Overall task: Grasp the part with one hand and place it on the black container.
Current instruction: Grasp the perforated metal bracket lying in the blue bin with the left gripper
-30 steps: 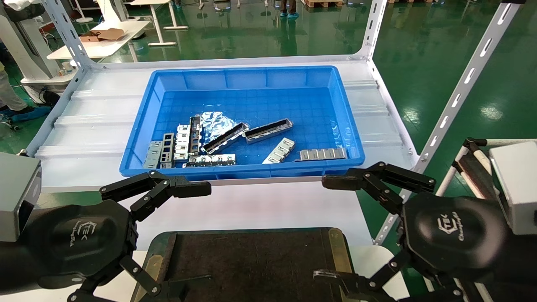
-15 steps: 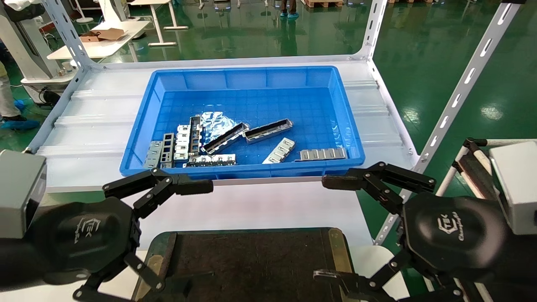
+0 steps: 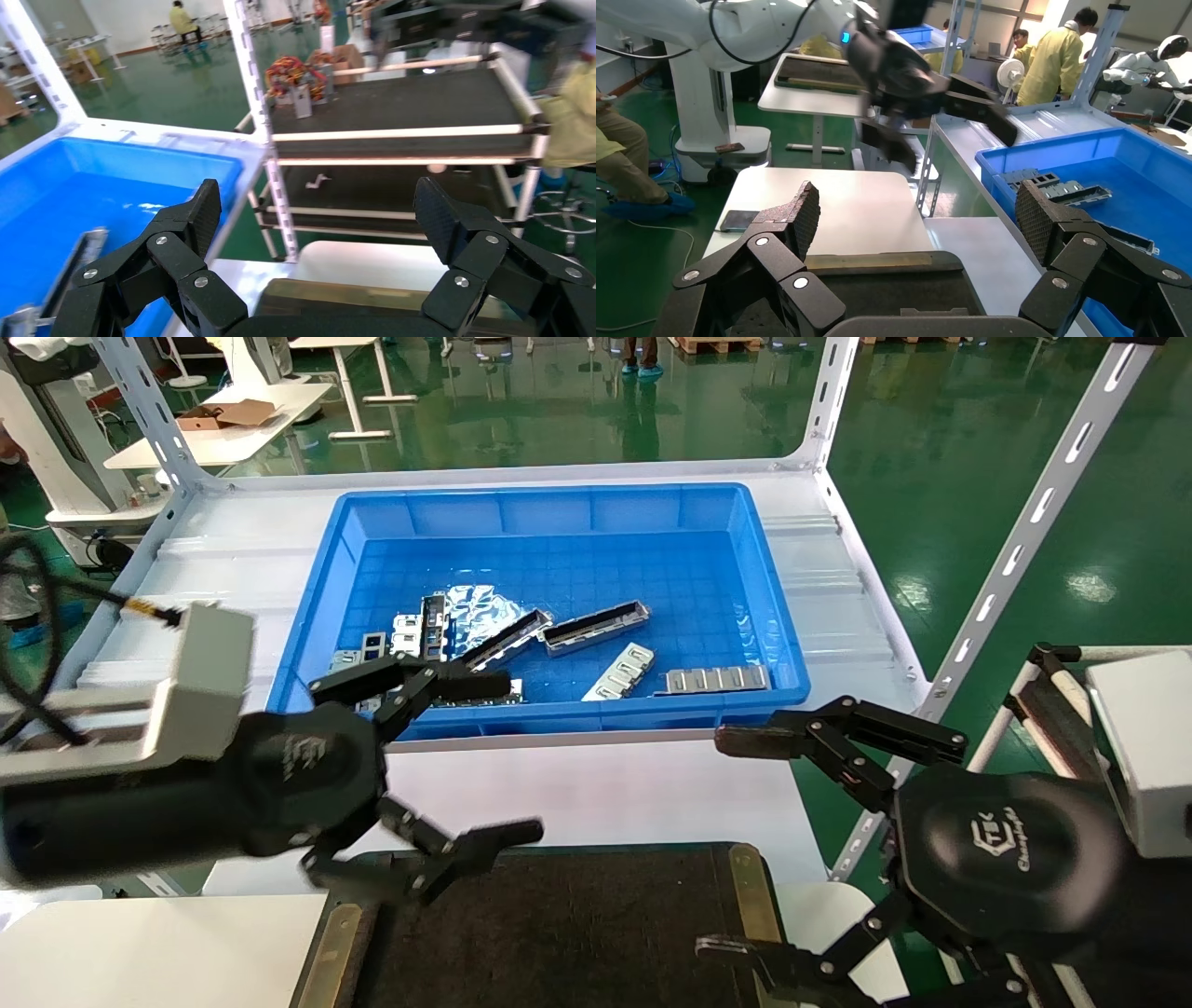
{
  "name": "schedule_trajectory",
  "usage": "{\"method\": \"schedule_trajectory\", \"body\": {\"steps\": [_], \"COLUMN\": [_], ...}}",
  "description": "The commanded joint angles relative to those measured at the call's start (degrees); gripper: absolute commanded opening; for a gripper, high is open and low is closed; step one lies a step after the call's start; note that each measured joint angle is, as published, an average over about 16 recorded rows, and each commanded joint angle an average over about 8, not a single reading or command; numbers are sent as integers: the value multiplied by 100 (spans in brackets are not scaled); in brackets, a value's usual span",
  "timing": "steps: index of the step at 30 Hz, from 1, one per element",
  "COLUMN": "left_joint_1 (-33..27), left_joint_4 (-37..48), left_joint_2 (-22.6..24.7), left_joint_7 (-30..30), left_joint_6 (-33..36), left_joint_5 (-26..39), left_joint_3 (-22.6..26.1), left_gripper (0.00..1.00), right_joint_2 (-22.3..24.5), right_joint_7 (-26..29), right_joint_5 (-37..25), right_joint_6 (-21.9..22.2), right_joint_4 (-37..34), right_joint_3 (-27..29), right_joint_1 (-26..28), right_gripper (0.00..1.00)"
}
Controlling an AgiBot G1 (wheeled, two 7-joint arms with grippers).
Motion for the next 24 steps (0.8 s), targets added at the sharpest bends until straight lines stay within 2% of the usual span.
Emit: {"method": "schedule_trajectory", "body": {"steps": [1, 10, 24], "left_joint_1": [-124, -724, -1647], "left_joint_4": [99, 999, 3062], "left_joint_2": [133, 798, 1951], "left_joint_7": [7, 308, 1156], "left_joint_6": [-89, -438, -1147], "left_joint_5": [153, 832, 1524], "left_joint_3": [72, 378, 645], "left_gripper": [100, 100, 100], "right_joint_2": [0, 1, 2], "right_joint_7": [0, -1, -3], "right_joint_5": [0, 2, 4], "right_joint_6": [0, 1, 2], "right_joint_4": [0, 0, 0], "right_joint_3": [0, -2, -5], "right_joint_1": [0, 1, 1], "right_gripper": [100, 100, 100]}}
